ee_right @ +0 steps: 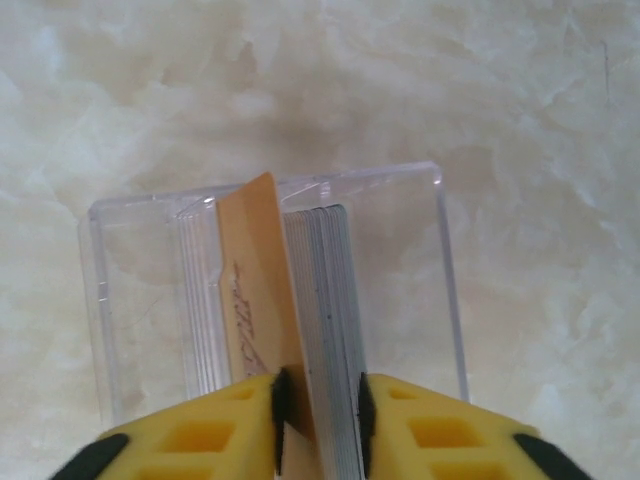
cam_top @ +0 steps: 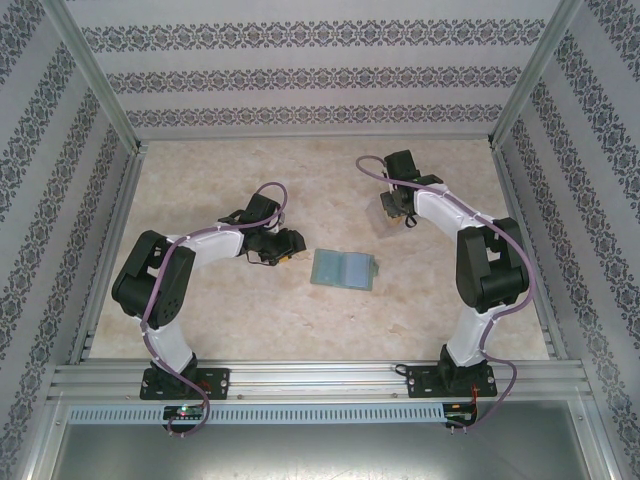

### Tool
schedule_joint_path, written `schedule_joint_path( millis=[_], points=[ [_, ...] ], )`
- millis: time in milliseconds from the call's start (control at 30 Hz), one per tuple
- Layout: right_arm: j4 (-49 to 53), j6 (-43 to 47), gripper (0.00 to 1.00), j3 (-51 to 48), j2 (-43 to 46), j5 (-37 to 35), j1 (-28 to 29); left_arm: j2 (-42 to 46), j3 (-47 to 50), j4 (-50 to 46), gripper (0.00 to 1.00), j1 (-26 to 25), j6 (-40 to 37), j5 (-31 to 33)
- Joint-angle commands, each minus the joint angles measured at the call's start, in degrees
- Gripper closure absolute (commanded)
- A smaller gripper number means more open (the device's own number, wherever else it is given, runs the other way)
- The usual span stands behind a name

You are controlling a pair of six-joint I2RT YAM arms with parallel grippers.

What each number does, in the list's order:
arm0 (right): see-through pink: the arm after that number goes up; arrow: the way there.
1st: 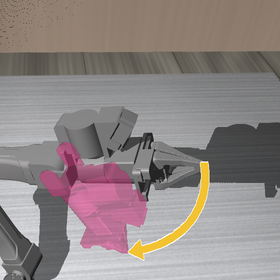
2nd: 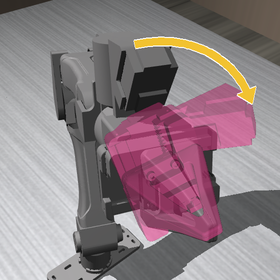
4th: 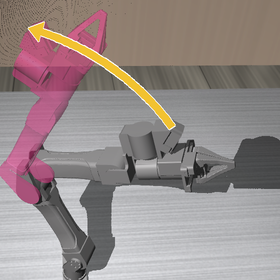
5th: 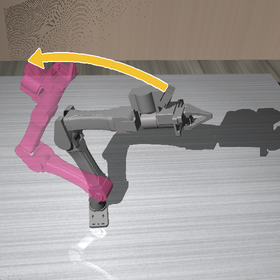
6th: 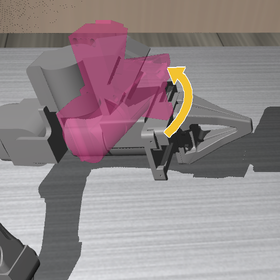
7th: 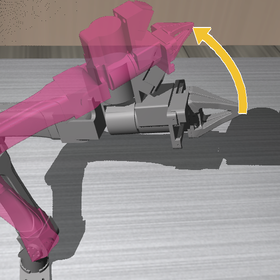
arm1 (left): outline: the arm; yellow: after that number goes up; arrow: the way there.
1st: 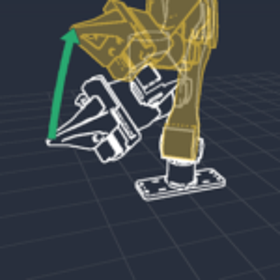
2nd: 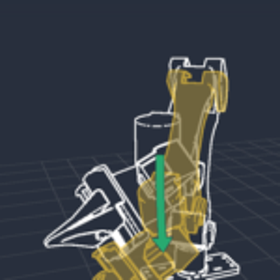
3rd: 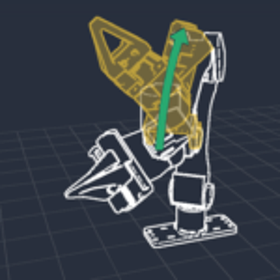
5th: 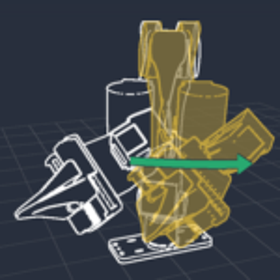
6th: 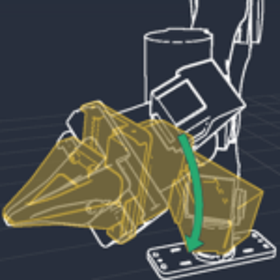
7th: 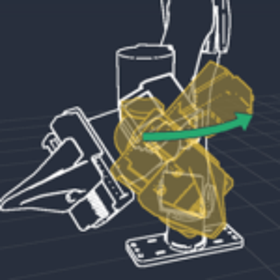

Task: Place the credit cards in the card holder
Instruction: Pick up the credit card from the storage box.

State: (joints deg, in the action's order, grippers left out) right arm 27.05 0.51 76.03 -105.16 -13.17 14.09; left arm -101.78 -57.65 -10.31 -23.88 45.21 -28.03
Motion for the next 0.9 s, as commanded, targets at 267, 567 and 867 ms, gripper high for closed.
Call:
schedule_joint_path(
  millis=[267, 567, 867],
  points=[
    [2.09, -1.06, 0.93, 0.02, 3.89, 2.59, -1.17, -0.26, -0.11, -1.32, 0.5, 0.31, -0.8, -0.32],
    [3.08, -8.32, 1.0, -2.27, 10.96, 8.88, -1.41, 0.25, -0.8, -1.7, 0.5, 0.25, -1.33, -0.69],
    [-4.39, -25.47, 1.0, -18.23, 21.57, 34.55, 0.48, 0.2, -0.41, -1.44, 0.5, -0.19, -4.54, -3.13]
  ],
)
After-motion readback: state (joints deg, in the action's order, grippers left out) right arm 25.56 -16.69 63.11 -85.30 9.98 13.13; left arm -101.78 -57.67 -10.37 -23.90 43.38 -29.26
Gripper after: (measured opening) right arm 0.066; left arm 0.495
